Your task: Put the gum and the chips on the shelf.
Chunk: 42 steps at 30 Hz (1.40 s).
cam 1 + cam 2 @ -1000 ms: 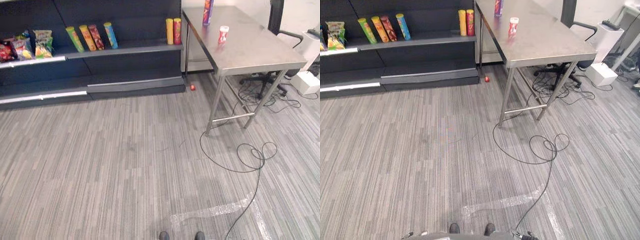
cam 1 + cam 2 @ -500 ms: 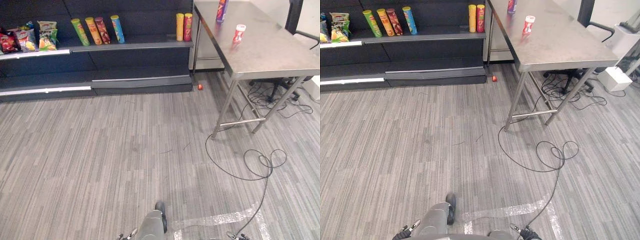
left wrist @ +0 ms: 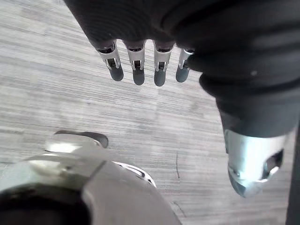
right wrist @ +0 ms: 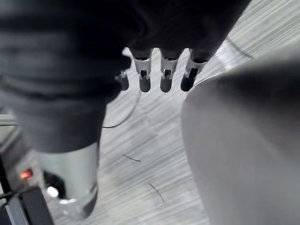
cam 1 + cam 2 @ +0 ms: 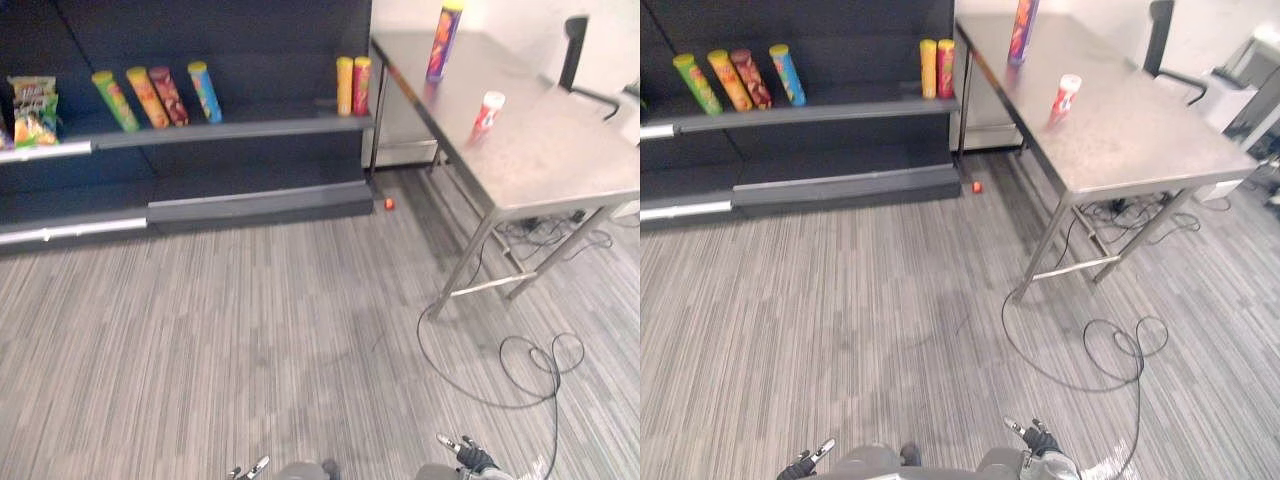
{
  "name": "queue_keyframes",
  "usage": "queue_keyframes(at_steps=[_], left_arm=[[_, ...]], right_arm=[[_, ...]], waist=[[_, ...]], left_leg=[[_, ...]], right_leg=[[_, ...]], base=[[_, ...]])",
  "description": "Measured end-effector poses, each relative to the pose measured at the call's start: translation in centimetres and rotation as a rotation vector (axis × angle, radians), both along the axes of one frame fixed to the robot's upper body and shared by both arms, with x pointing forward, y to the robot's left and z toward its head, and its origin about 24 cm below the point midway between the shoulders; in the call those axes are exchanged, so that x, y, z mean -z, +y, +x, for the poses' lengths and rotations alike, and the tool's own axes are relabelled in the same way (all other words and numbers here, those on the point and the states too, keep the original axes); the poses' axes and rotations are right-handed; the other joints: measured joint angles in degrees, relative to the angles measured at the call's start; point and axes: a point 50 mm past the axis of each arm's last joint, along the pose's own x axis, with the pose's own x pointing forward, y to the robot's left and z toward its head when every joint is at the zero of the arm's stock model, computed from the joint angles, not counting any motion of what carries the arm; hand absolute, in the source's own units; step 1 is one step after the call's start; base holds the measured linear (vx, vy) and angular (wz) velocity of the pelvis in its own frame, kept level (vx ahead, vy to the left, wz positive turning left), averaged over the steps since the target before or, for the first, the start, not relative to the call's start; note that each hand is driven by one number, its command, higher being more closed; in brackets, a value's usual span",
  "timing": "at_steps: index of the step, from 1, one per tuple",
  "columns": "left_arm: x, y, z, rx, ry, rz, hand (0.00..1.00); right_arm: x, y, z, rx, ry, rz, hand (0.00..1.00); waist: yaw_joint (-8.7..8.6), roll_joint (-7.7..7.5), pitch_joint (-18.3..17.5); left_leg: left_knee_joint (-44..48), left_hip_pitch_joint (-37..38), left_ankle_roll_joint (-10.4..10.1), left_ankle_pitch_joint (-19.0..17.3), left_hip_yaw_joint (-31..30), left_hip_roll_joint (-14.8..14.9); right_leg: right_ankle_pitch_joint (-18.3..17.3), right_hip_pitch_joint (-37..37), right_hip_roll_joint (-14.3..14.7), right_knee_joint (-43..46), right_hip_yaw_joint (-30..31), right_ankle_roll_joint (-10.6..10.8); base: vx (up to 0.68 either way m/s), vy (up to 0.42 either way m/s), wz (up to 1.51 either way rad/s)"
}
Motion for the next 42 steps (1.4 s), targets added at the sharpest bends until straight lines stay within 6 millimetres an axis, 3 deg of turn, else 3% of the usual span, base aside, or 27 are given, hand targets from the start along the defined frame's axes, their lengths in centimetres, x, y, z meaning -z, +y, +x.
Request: queue_keyframes(at_steps=[2,4,5,6,8,9,10,12,13,14,15,16,18,19,21,24,26,27,29,30,31,33,34,35,39,41,42], left_arm=[[0.0,-0.1,0.4,0.043,0.003,0.018,0.00],[0.0,-0.3,0.6,0.048,-0.001,0.017,0.00],[0.0,-0.3,0.6,0.049,0.002,0.019,0.00],[0.0,-0.4,0.5,0.052,0.005,0.019,0.00],[0.1,-0.4,0.2,0.074,0.022,0.025,0.00],[0.2,-0.9,0.1,0.062,0.024,0.011,0.00],[0.4,-1.4,0.1,0.042,0.022,-0.004,0.00],[0.6,-2.5,-0.5,-0.049,0.010,-0.048,0.00],[0.6,-2.8,-0.3,-0.062,0.000,-0.060,0.00],[0.6,-3.4,0.0,-0.103,-0.022,-0.082,0.00],[0.5,-3.5,0.1,-0.117,-0.029,-0.089,0.00],[0.5,-3.3,-0.4,-0.138,-0.027,-0.087,0.00],[0.5,-3.2,-0.3,-0.138,-0.027,-0.087,0.00],[0.5,-2.9,-0.3,-0.145,-0.027,-0.081,0.00],[0.4,-2.7,-0.1,-0.144,-0.033,-0.076,0.00],[0.3,-2.4,0.1,-0.207,-0.061,-0.068,0.00],[0.2,-2.1,0.1,-0.198,-0.059,-0.058,0.00],[0.2,-2.0,0.1,-0.198,-0.059,-0.058,0.00],[0.2,-2.1,0.0,-0.193,-0.056,-0.054,0.00],[0.3,-1.9,-0.4,-0.223,-0.043,-0.056,0.00],[0.3,-1.6,-0.8,-0.237,-0.036,-0.050,0.00],[0.2,-0.2,-1.6,-0.277,-0.029,-0.020,0.00],[0.1,0.0,-1.7,-0.282,-0.027,-0.016,0.00],[0.1,0.2,-1.9,-0.290,-0.026,-0.010,0.00],[0.3,-0.1,-2.5,-0.293,0.001,-0.020,0.00],[0.3,-0.3,-2.5,-0.266,0.011,-0.021,0.00],[0.3,-0.4,-2.4,-0.251,0.013,-0.022,0.00]], right_arm=[[-0.2,0.0,0.5,0.008,-0.028,-0.004,0.00],[-0.5,-0.2,1.2,0.033,-0.054,0.002,0.00],[-0.5,-0.2,1.3,0.041,-0.059,0.005,0.00],[-0.5,-0.3,1.3,0.068,-0.065,0.012,0.00],[-0.5,-0.7,1.0,0.123,-0.064,0.018,0.00],[-0.5,-1.1,0.8,0.155,-0.064,0.020,0.00],[-0.6,-1.6,0.8,0.160,-0.069,0.009,0.00],[-0.8,-2.4,0.6,0.171,-0.079,-0.014,0.00],[-0.9,-2.6,0.7,0.169,-0.083,-0.018,0.00],[-1.0,-2.7,0.9,0.164,-0.090,-0.022,0.00],[-1.0,-2.5,1.1,0.153,-0.093,-0.020,0.00],[-1.0,-2.1,1.2,0.115,-0.093,-0.018,0.00],[-0.9,-1.8,1.0,0.112,-0.085,-0.016,0.00],[-0.5,-1.5,0.3,0.114,-0.050,-0.003,0.00],[-0.3,-1.3,-0.1,0.112,-0.027,0.000,0.00],[0.0,-1.0,-0.6,0.111,0.000,0.007,0.00],[0.0,-1.0,-0.6,0.111,-0.003,0.007,0.00],[0.0,-1.1,-0.7,0.111,-0.003,0.000,0.00],[0.0,-1.2,-0.9,0.092,0.007,-0.018,0.00],[0.1,-0.8,-1.0,0.068,0.018,-0.016,0.00],[0.2,-0.5,-1.2,0.056,0.028,-0.013,0.00],[0.5,1.6,-1.1,0.029,0.036,0.037,0.00],[0.5,1.8,-1.2,0.031,0.038,0.044,0.00],[0.6,2.0,-1.4,0.036,0.044,0.051,0.00],[0.6,1.1,-1.7,0.079,0.040,0.039,0.00],[0.4,-0.2,-1.9,0.126,0.032,0.026,0.00],[0.4,-0.4,-1.9,0.133,0.030,0.022,0.00]], waist=[[-0.38,0.36,0.2],[-1.31,1.13,0.6],[-1.65,1.16,0.6],[-2.21,1.49,0.6],[-3.06,1.49,0.6],[-3.35,2.73,0.3],[-3.46,3.89,-0.1],[-3.11,6.50,-1.1],[-3.23,7.34,-1.3],[-3.15,8.80,-1.2],[-2.93,9.21,-1.1],[-2.76,8.95,-0.7],[-2.70,8.47,-0.4],[-2.06,7.26,-0.2],[-1.17,6.48,-0.3],[-0.90,5.33,0.2],[-0.94,4.67,0.2],[-0.95,4.46,0.1],[-0.82,4.75,0.1],[0.37,3.93,-0.1],[0.97,4.05,-0.4],[1.88,0.16,-1.1],[1.77,-0.44,-1.3],[1.82,-1.17,-1.8],[0.69,-0.41,-3.0],[-0.72,0.40,-2.6],[-1.07,0.89,-2.6]], left_leg=[[-2.9,4.6,0.2,-0.4,-1.2,1.3],[-3.6,6.3,-0.6,-2.0,-2.4,2.9],[-3.7,6.5,-0.6,-2.5,-2.6,3.2],[-4.5,7.7,-2.0,-4.4,-3.1,4.0],[-5.2,10.2,-3.4,-7.5,-3.9,3.8],[-4.8,11.4,-3.9,-9.9,-4.3,4.8],[-4.5,12.0,-4.1,-10.7,-5.0,5.8],[8.8,7.8,-5.0,-10.2,-5.9,9.5],[14.7,5.5,-5.8,-9.7,-6.4,10.7],[27.5,0.3,-7.1,-5.5,-7.8,13.3],[33.1,-1.8,-7.8,-1.6,-8.4,14.5],[44.6,-5.7,-9.2,6.8,-8.4,17.5],[52.3,-8.3,-8.5,4.9,-5.1,20.3],[54.2,-10.0,-8.6,1.6,-1.3,20.9],[52.1,-12.9,-8.8,-1.7,0.9,20.7],[30.7,-17.3,-10.8,-4.5,-0.4,18.3],[16.0,-18.4,-11.3,-2.7,-4.7,15.3],[6.8,-18.8,-11.5,0.2,-8.5,13.6],[-1.1,-19.5,-13.5,3.1,-12.4,13.2],[1.4,-19.8,-14.9,7.6,-11.6,12.8],[2.4,-19.7,-14.9,8.6,-11.4,12.1],[7.0,-19.7,-14.5,8.4,-9.7,9.6],[7.8,-19.4,-13.3,7.6,-9.0,9.2],[8.4,-17.9,-11.5,5.9,-7.2,8.3],[8.7,-12.5,-8.3,1.8,-2.9,6.3],[8.1,-8.0,-5.8,-0.6,-1.2,4.4],[7.7,-6.6,-5.2,-1.2,-0.6,4.3]], right_leg=[[-5.5,-5.0,3.4,-7.9,-6.0,0.0],[-5.3,-8.7,6.8,-20.0,-8.2,0.4],[-4.4,-9.8,7.9,-25.1,-8.2,0.9],[-0.8,-10.9,9.6,-36.9,-8.2,1.6],[5.2,-11.1,9.8,-50.5,-6.3,1.9],[8.1,-12.0,10.2,-48.3,-4.9,0.6],[8.4,-12.6,11.1,-46.1,-4.9,0.2],[9.2,-11.3,12.7,-42.8,-6.0,-1.2],[8.5,-10.2,13.4,-42.8,-7.0,-2.1],[6.3,-7.9,15.4,-42.9,-8.2,-3.0],[5.1,-6.4,16.4,-43.1,-8.4,-3.6],[2.9,-1.6,18.8,-44.9,-8.1,-4.5],[1.9,4.2,20.1,-47.5,-7.6,-5.0],[1.6,10.0,20.1,-50.9,-6.1,-4.9],[1.8,14.4,19.6,-54.5,-4.7,-4.6],[1.7,19.5,17.5,-58.8,-3.1,-2.6],[0.1,21.4,15.5,-59.8,-2.2,-0.5],[-1.6,22.3,14.2,-59.9,-1.9,0.5],[-3.7,23.9,13.6,-59.7,-0.8,3.0],[-4.9,24.9,12.3,-59.6,0.9,4.1],[-5.4,25.1,11.3,-59.6,1.7,4.1],[-5.7,23.5,8.3,-55.3,6.6,3.6],[-5.4,22.7,7.7,-53.5,7.7,3.7],[-4.7,20.9,6.6,-49.3,10.3,4.0],[1.0,10.9,5.0,-27.1,18.0,1.8],[12.1,5.8,2.5,-15.0,17.8,0.5],[14.9,5.5,1.9,-13.4,17.2,-0.1]], base=[[0.34,-0.005,0.26],[0.31,-0.078,0.35],[0.39,-0.140,0.43],[0.28,-0.119,0.43],[0.50,-0.225,0.61],[0.47,-0.213,0.54],[0.42,-0.183,0.44],[0.67,-0.321,0.29],[0.69,-0.356,0.20],[0.47,-0.237,0.08],[0.75,-0.289,-0.11],[0.51,-0.169,-0.19],[0.55,-0.147,-0.19],[0.67,-0.156,-0.23],[0.49,-0.080,-0.29],[0.41,0.061,-0.36],[0.30,0.195,-0.25],[0.27,0.252,-0.11],[0.29,0.319,-0.18],[0.34,0.351,-0.43],[0.45,0.378,-0.74],[0.43,0.311,-0.73],[0.33,0.256,-0.57],[0.31,0.274,-0.57],[0.27,0.229,-0.49],[0.27,0.209,-0.19],[0.32,0.246,-0.20]])
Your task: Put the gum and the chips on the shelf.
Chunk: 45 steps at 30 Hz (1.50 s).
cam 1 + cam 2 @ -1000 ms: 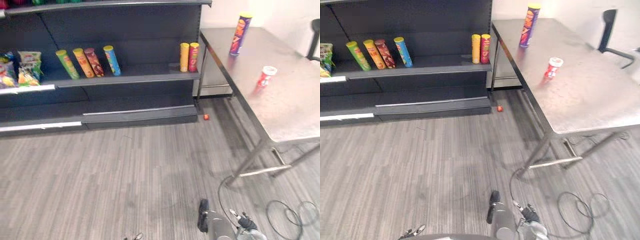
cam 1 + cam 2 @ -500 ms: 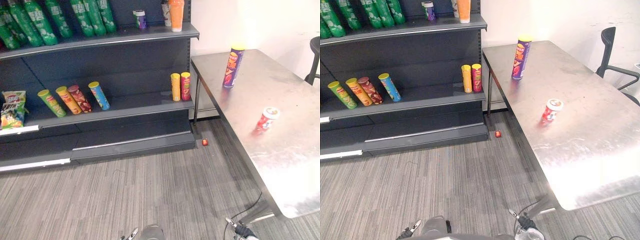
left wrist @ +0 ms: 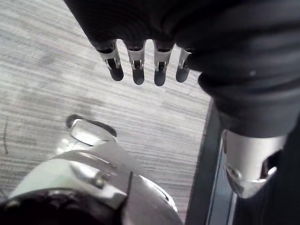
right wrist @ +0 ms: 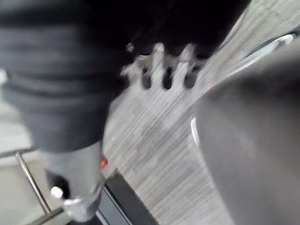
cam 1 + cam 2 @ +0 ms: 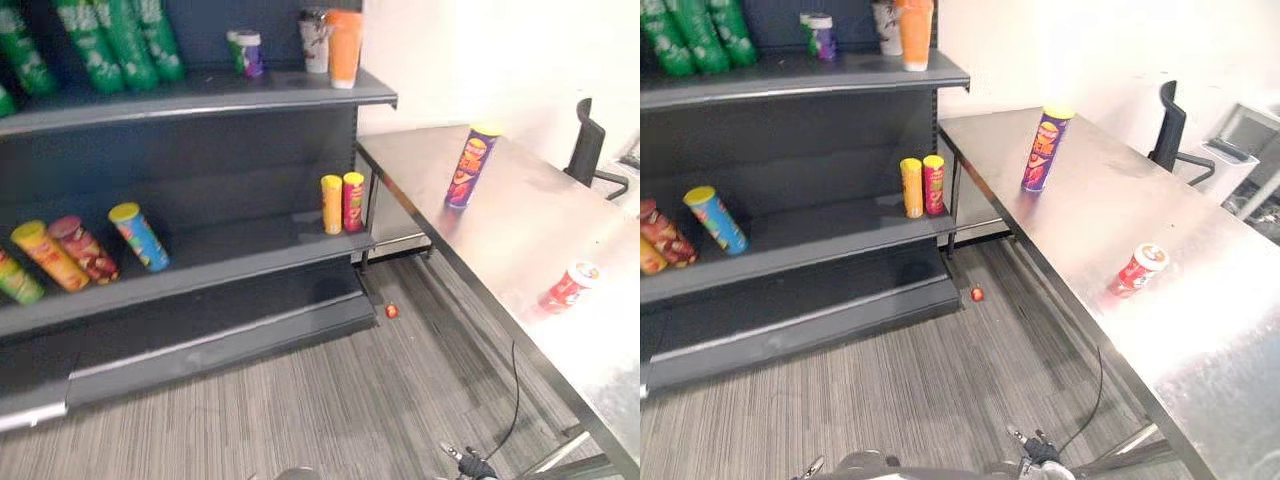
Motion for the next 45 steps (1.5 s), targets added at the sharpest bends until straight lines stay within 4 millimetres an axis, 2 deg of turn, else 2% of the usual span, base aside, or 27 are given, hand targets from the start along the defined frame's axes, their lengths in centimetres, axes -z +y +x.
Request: queue_keyframes(at_steps=[1,3,4,6,7,8,9,10,11,13,14,15,17,18,21,23,24,25,26,27,28,30,33,36,38,42,45], left_arm=[[0.0,0.0,0.1,0.029,0.005,0.004,0.00],[0.0,0.0,0.2,0.046,0.008,0.007,0.00],[0.0,0.0,0.2,0.049,0.010,0.007,0.00],[0.0,-0.1,0.3,0.084,0.014,0.010,0.00],[0.0,-0.2,0.4,0.085,0.013,0.007,0.00],[0.0,-0.2,0.5,0.088,0.011,0.003,0.00],[0.1,-0.4,0.5,0.083,0.012,-0.002,0.00],[0.1,-0.6,0.6,0.097,0.012,-0.005,0.00],[0.2,-1.0,1.0,0.110,0.005,-0.016,0.00],[0.1,-1.5,2.0,0.113,-0.024,-0.025,0.00],[0.2,-1.8,2.1,0.090,-0.035,-0.036,0.00],[0.2,-2.4,2.0,0.057,-0.047,-0.053,0.00],[0.2,-2.9,2.2,0.020,-0.074,-0.061,0.00],[0.1,-2.8,2.2,0.019,-0.077,-0.057,0.00],[0.1,-2.4,2.2,-0.001,-0.088,-0.050,0.00],[0.1,-2.3,2.1,-0.021,-0.086,-0.051,0.00],[0.1,-2.3,2.1,-0.021,-0.086,-0.050,0.00],[0.1,-2.5,2.1,-0.021,-0.084,-0.053,0.00],[0.1,-2.1,2.2,-0.020,-0.084,-0.044,0.00],[0.0,-1.6,2.1,-0.017,-0.078,-0.032,0.00],[-0.2,-0.6,2.1,-0.012,-0.078,-0.005,0.00],[-0.3,0.1,2.2,0.004,-0.076,0.014,0.00],[-0.3,0.0,2.3,0.056,-0.067,0.020,0.00],[-0.2,-0.6,2.5,0.077,-0.071,0.008,0.00],[-0.2,-0.6,2.7,0.078,-0.077,0.007,0.00],[-0.3,-0.5,2.7,0.073,-0.084,0.007,0.00],[-0.3,-0.2,2.3,0.075,-0.076,0.009,0.00]], right_arm=[[-0.1,-0.1,0.2,0.013,-0.017,0.001,0.00],[-0.3,-0.1,0.6,0.015,-0.036,-0.003,0.00],[-0.3,-0.2,0.7,0.020,-0.040,-0.003,0.00],[-0.3,-0.3,0.8,0.035,-0.044,0.000,0.00],[-0.4,-0.4,0.9,0.034,-0.043,0.000,0.00],[-0.4,-0.3,1.0,0.029,-0.042,0.001,0.00],[-0.3,-0.3,0.8,0.030,-0.036,0.003,0.00],[-0.3,-0.4,0.8,0.032,-0.034,0.001,0.00],[-0.4,-0.7,1.1,0.034,-0.044,-0.009,0.00],[-0.5,-1.0,1.3,0.046,-0.054,-0.012,0.00],[-0.7,-1.3,1.4,0.048,-0.060,-0.023,0.00],[-0.7,-1.7,1.2,0.051,-0.058,-0.037,0.00],[-0.6,-1.6,1.1,0.042,-0.041,-0.041,0.00],[-0.5,-1.5,0.9,0.044,-0.031,-0.043,0.00],[-0.5,-1.0,1.1,0.017,-0.030,-0.039,0.00],[-0.5,-0.7,1.2,0.011,-0.034,-0.034,0.00],[-0.5,-0.8,1.2,0.009,-0.035,-0.035,0.00],[-0.5,-0.9,1.1,0.002,-0.035,-0.040,0.00],[-0.4,-0.9,0.8,-0.002,-0.024,-0.041,0.00],[-0.3,-0.5,0.6,0.002,-0.023,-0.029,0.00],[-0.2,0.2,0.3,0.005,-0.019,-0.005,0.00],[0.1,0.6,-0.6,0.031,0.000,0.012,0.00],[0.1,-0.4,-1.9,0.091,0.015,-0.007,0.00],[0.4,-1.1,-4.3,0.124,0.086,-0.017,0.00],[0.6,-1.1,-5.3,0.124,0.131,-0.014,0.00],[0.7,-0.9,-6.4,0.134,0.163,-0.010,0.00],[0.7,-0.7,-6.4,0.118,0.163,-0.003,0.00]], waist=[[-0.55,0.32,-0.1],[-0.81,0.37,0.0],[-1.23,0.39,0.0],[-1.80,0.79,0.2],[-1.79,0.93,0.2],[-1.74,1.01,0.3],[-1.55,1.21,0.4],[-1.47,1.83,0.5],[-1.67,2.78,1.0],[-1.59,3.91,1.8],[-1.56,4.76,1.9],[-1.07,5.64,1.8],[0.63,6.48,2.1],[1.22,6.07,2.0],[1.38,4.99,2.2],[1.37,4.56,2.1],[1.32,4.63,2.0],[1.26,5.26,1.7],[1.41,5.24,1.3],[1.19,4.46,1.2],[1.07,1.83,0.9],[0.94,0.07,0.1],[-0.39,0.39,-0.4],[-0.45,1.46,-1.0],[-0.54,1.51,-1.0],[-0.46,1.51,-0.9],[0.03,0.53,-1.5]], left_leg=[[-1.3,2.0,0.4,-1.5,0.8,-0.1],[-4.7,5.2,0.6,-1.9,1.9,-0.1],[-5.8,6.3,0.6,-1.9,2.2,0.1],[-8.6,9.8,-0.1,-1.9,5.8,1.5],[-9.1,10.6,-0.3,-2.0,6.9,1.8],[-9.8,12.3,-0.8,-2.3,9.7,2.0],[-9.8,13.1,-1.2,-2.6,10.8,1.7],[-9.6,13.4,-1.2,-2.6,11.0,2.0],[-7.9,13.5,-1.2,-2.6,11.2,2.7],[1.4,10.7,-2.0,-3.0,12.9,4.1],[13.0,6.6,-2.5,-3.0,12.6,6.4],[25.2,2.0,-3.7,-3.5,9.8,9.1],[35.0,-2.3,-4.7,-4.6,4.0,10.4],[35.7,-4.3,-4.4,-5.2,1.0,10.0],[27.7,-6.5,-4.5,-7.5,-6.1,8.5],[13.5,-5.7,-5.1,-8.1,-17.3,6.4],[9.7,-5.2,-6.0,-7.1,-19.7,6.4],[4.2,-5.4,-7.2,-1.3,-23.5,7.1],[4.3,-4.8,-9.2,-1.7,-23.1,6.8],[3.4,-4.3,-9.0,-1.6,-21.6,6.5],[0.8,-2.2,-7.9,-0.9,-18.2,5.7],[-1.6,-0.3,-6.7,-0.5,-15.1,4.4],[-5.5,1.1,-4.2,0.9,-12.0,2.5],[-9.8,2.0,-3.4,2.9,-9.5,2.2],[-11.4,1.9,-3.1,3.5,-8.5,2.2],[-12.0,1.9,-2.5,4.2,-8.0,3.0],[-14.9,3.0,-2.8,6.3,-7.8,2.2]], right_leg=[[-1.7,-2.8,-1.1,4.9,-3.5,-0.9],[-10.1,-6.8,-1.0,9.0,-10.3,-0.9],[-12.4,-7.5,-0.7,8.8,-13.3,-0.5],[-18.5,-8.3,0.9,1.0,-27.7,0.0],[-18.7,-8.1,1.4,-2.4,-32.3,-0.3],[-17.3,-7.0,3.1,-11.7,-41.9,-0.7],[-17.8,-3.4,5.5,-20.0,-50.6,-8.2],[-18.3,-2.2,7.3,-23.6,-50.7,-8.7],[-18.1,-0.8,10.3,-28.8,-49.5,-8.2],[-17.8,0.7,12.7,-34.0,-45.8,-6.5],[-17.8,2.3,14.5,-36.7,-42.9,-6.6],[-18.1,4.0,16.5,-38.2,-40.5,-6.9],[-18.1,6.6,17.9,-38.4,-36.1,-6.4],[-18.1,8.2,18.0,-38.6,-32.8,-6.4],[-17.8,10.7,17.0,-38.7,-26.0,-5.8],[-17.1,11.6,16.0,-38.7,-19.9,-4.1],[-17.1,11.6,15.9,-38.8,-18.6,-3.4],[-17.5,11.7,16.2,-39.5,-15.7,-0.6],[-17.3,12.0,15.8,-40.8,-12.5,1.8],[-16.6,11.7,15.0,-41.4,-11.5,2.6],[-16.3,11.2,13.0,-41.7,-9.4,3.2],[-15.0,10.4,11.2,-42.1,-6.9,4.5],[-12.7,8.6,9.1,-42.4,-5.6,5.9],[-9.9,6.2,8.8,-42.3,-3.6,6.0],[-8.9,4.5,8.8,-41.8,-3.5,6.2],[-7.4,3.7,8.8,-40.9,-8.9,5.5],[-7.2,4.8,8.3,-43.7,-13.0,5.4]], base=[[0.27,0.187,-0.28],[0.29,0.137,-0.37],[0.31,0.074,-0.33],[0.32,0.017,-0.51],[0.36,-0.016,-0.85],[0.41,-0.034,-1.09],[0.42,-0.034,-1.24],[0.44,-0.068,-1.27],[0.47,-0.084,-1.23],[0.42,-0.057,-1.12],[0.31,-0.007,-1.10],[0.32,0.000,-1.16],[0.34,0.053,-1.37],[0.34,0.078,-1.38],[0.31,0.160,-1.26],[0.27,0.299,-1.48],[0.20,0.326,-1.50],[0.17,0.326,-1.53],[0.17,0.318,-1.42],[0.14,0.281,-1.30],[0.08,0.238,-0.96],[0.03,0.210,-0.89],[-0.02,0.171,-0.46],[-0.02,0.100,-0.39],[-0.07,0.039,-0.32],[-0.06,-0.011,-0.06],[-0.05,-0.048,-0.01]])
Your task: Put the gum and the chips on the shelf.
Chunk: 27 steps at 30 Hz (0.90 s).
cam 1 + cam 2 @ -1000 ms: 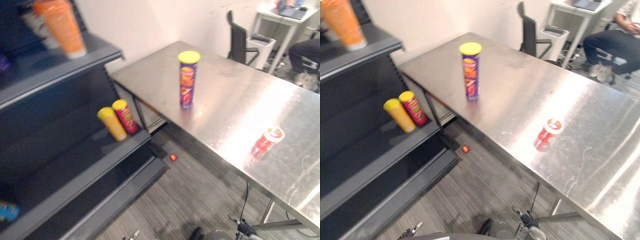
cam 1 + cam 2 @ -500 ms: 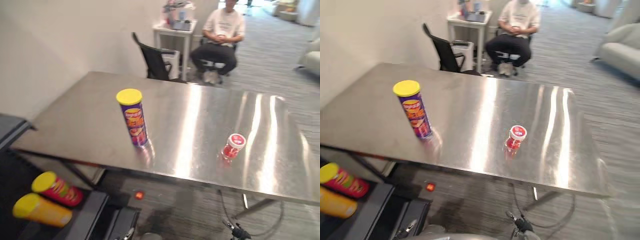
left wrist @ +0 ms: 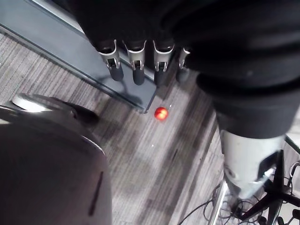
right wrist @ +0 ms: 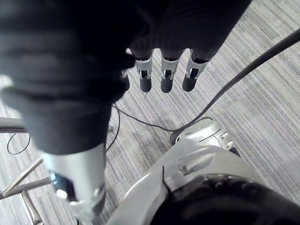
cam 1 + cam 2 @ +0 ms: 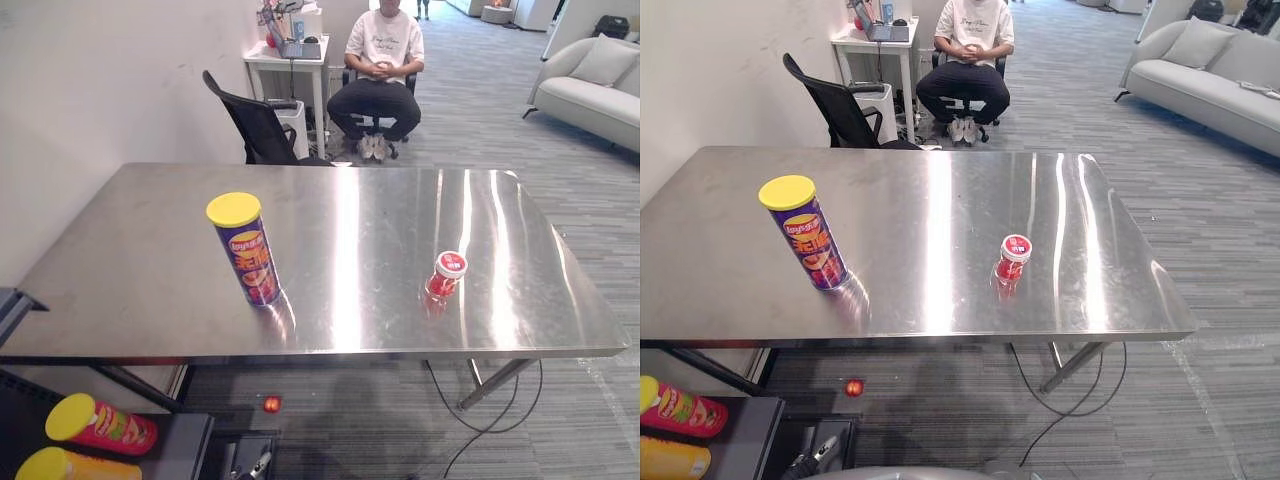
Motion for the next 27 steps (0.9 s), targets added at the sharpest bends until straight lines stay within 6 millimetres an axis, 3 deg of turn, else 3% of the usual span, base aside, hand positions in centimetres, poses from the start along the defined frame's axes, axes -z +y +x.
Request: queue_keyframes(at_steps=[6,13,21,24,27], left_arm=[[0.2,-0.1,-0.8,0.022,0.046,-0.004,0.00],[0.3,0.2,-1.4,0.104,0.084,0.001,0.00],[0.3,0.2,-0.6,0.176,0.095,0.011,0.00],[0.2,0.3,-0.2,0.209,0.095,0.019,0.00],[0.3,0.3,-0.1,0.259,0.109,0.020,0.00]], right_arm=[[0.0,0.0,0.4,-0.008,-0.016,0.013,0.00],[0.1,0.3,0.1,-0.052,0.005,0.033,0.00],[0.1,-0.1,0.2,-0.047,0.003,0.028,0.00],[0.1,-0.4,0.0,0.027,-0.004,0.027,0.00],[-0.2,-2.0,-0.7,0.252,-0.030,0.002,0.00]], waist=[[-0.10,-0.41,-0.3],[0.00,-0.81,-1.6],[-0.05,-0.89,-1.7],[-0.06,-1.08,-1.8],[-0.12,-1.11,-1.8]], left_leg=[[-6.1,3.2,-0.8,3.5,-0.3,-0.3],[-6.0,3.8,-1.4,3.7,-1.6,0.0],[-6.0,2.7,-1.7,3.3,-0.9,0.2],[-6.0,2.6,-1.7,2.8,-0.2,0.4],[-5.7,2.5,-1.5,2.2,-0.3,0.3]], right_leg=[[-0.4,2.8,0.4,-5.4,-2.0,0.3],[-0.3,4.3,0.8,-6.9,-3.6,0.5],[-0.4,3.4,1.0,-7.7,-3.0,0.3],[-0.4,2.8,1.3,-7.7,-2.4,0.4],[-0.2,2.8,1.2,-7.9,-2.5,0.3]], base=[[-0.06,-0.051,0.03],[-0.01,-0.011,0.04],[0.00,0.000,-0.02],[0.02,0.001,-0.12],[0.07,0.010,-0.01]])
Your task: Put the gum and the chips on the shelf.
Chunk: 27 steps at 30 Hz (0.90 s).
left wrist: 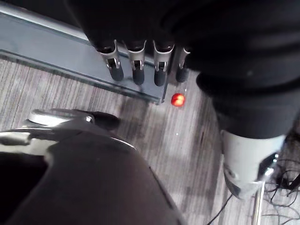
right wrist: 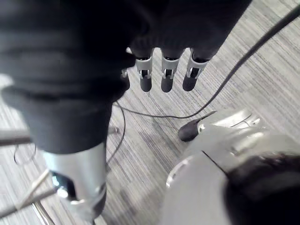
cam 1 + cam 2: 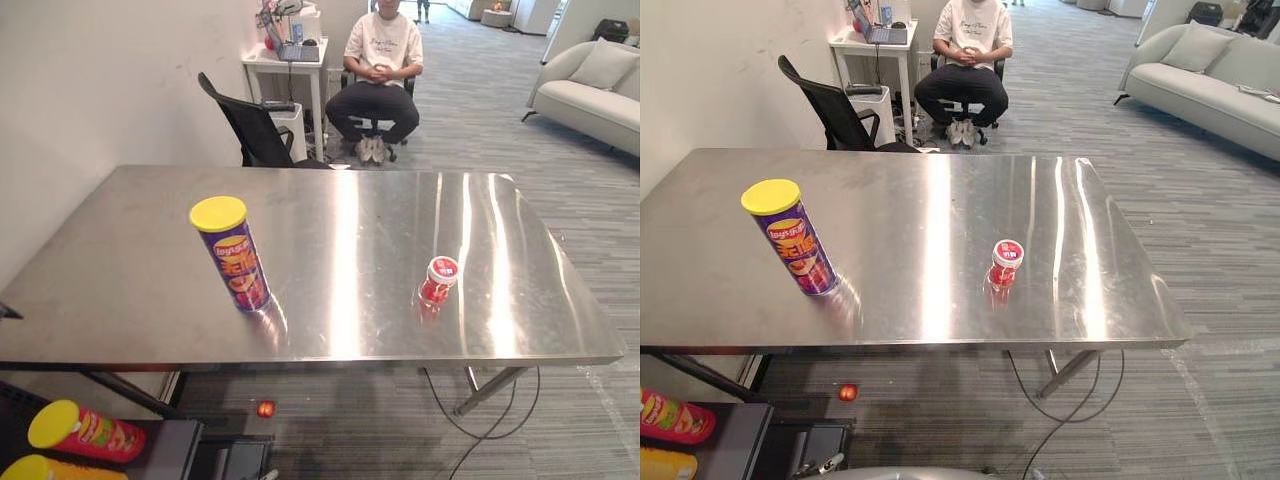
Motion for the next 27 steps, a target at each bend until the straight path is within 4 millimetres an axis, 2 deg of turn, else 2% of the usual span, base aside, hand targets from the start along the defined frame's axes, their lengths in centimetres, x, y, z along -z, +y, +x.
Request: queue_keyframes(at_steps=[4,7,9,10,12,14,15,17,21,27], left_arm=[[0.0,0.2,-0.1,0.010,0.003,-0.003,0.00],[0.0,0.3,-0.3,-0.020,0.000,-0.010,0.00],[-0.1,0.5,-0.4,-0.037,-0.002,-0.007,0.00],[-0.1,0.5,-0.4,-0.044,-0.004,-0.008,0.00],[-0.1,0.4,-0.4,-0.046,-0.006,-0.008,0.00],[0.0,0.3,-0.5,-0.045,-0.008,-0.011,0.00],[0.0,0.3,-0.4,-0.044,-0.010,-0.011,0.00],[-0.1,0.2,-0.5,-0.033,-0.018,-0.009,0.00],[-0.2,0.2,-0.4,-0.018,-0.022,-0.007,0.00],[-0.3,0.2,-0.2,-0.006,-0.031,0.000,0.00]], right_arm=[[-0.4,-1.9,0.0,0.198,-0.035,-0.041,0.00],[-1.1,-4.0,0.7,0.332,-0.089,-0.089,0.00],[-1.8,-5.6,1.5,0.369,-0.129,-0.144,0.00],[-2.5,-7.1,2.3,0.388,-0.166,-0.193,0.00],[-4.3,-9.7,4.1,0.392,-0.242,-0.291,0.00],[-7.9,-13.0,6.8,0.359,-0.352,-0.472,0.00],[-9.0,-13.8,7.4,0.352,-0.385,-0.517,0.00],[-13.2,-15.8,9.9,0.298,-0.484,-0.702,0.00],[-18.7,-16.5,12.7,0.245,-0.616,-0.917,0.00],[-22.8,-15.9,14.6,0.202,-0.750,-1.037,0.00]], waist=[[-0.02,-0.34,-0.2],[-0.03,-0.54,-0.3],[-0.05,-0.54,-0.3],[-0.09,-0.59,-0.2],[-0.16,-0.50,-0.3],[-0.41,-0.38,-0.4],[-0.41,-0.38,-0.5],[-0.53,-0.36,-0.5],[-0.69,-0.35,-0.6],[-0.37,-0.45,-0.8]], left_leg=[[0.0,-0.1,0.3,-0.3,0.0,-0.1],[0.0,0.0,0.6,-0.6,0.0,-0.2],[0.1,0.1,0.8,-0.8,0.0,-0.3],[1.0,-0.2,1.0,-1.3,0.0,-0.5],[3.3,-1.5,1.1,-2.6,0.1,-0.8],[4.6,-2.6,1.2,-3.0,0.1,-1.0],[4.7,-2.9,1.2,-3.0,0.0,-1.0],[5.0,-3.5,1.2,-2.9,-0.1,-1.0],[5.5,-3.9,1.1,-2.8,-1.1,-0.9],[5.6,-5.1,1.2,-2.5,-2.2,-1.2]], right_leg=[[0.0,0.0,0.0,-0.1,-0.2,0.0],[0.0,0.0,-0.1,0.0,-0.3,0.0],[0.0,-0.1,-0.3,0.4,-0.3,0.0],[0.0,-0.1,-0.5,0.6,-0.3,0.0],[0.0,-0.6,-0.9,1.0,-0.2,0.0],[0.0,-1.3,-1.1,1.3,-0.2,0.0],[0.0,-1.7,-1.2,1.3,-0.2,0.0],[0.0,-2.1,-1.1,1.3,-0.3,0.0],[0.0,-2.0,-0.9,1.3,-0.9,0.0],[0.0,-2.5,-1.1,1.2,-1.9,0.0]], base=[[0.08,0.009,-0.02],[0.04,0.006,-0.01],[0.00,0.000,0.00],[-0.03,0.013,-0.03],[-0.05,0.012,-0.05],[-0.05,0.006,-0.03],[-0.06,-0.006,0.00],[-0.05,-0.018,0.01],[-0.04,-0.020,0.09],[-0.01,0.004,0.09]])
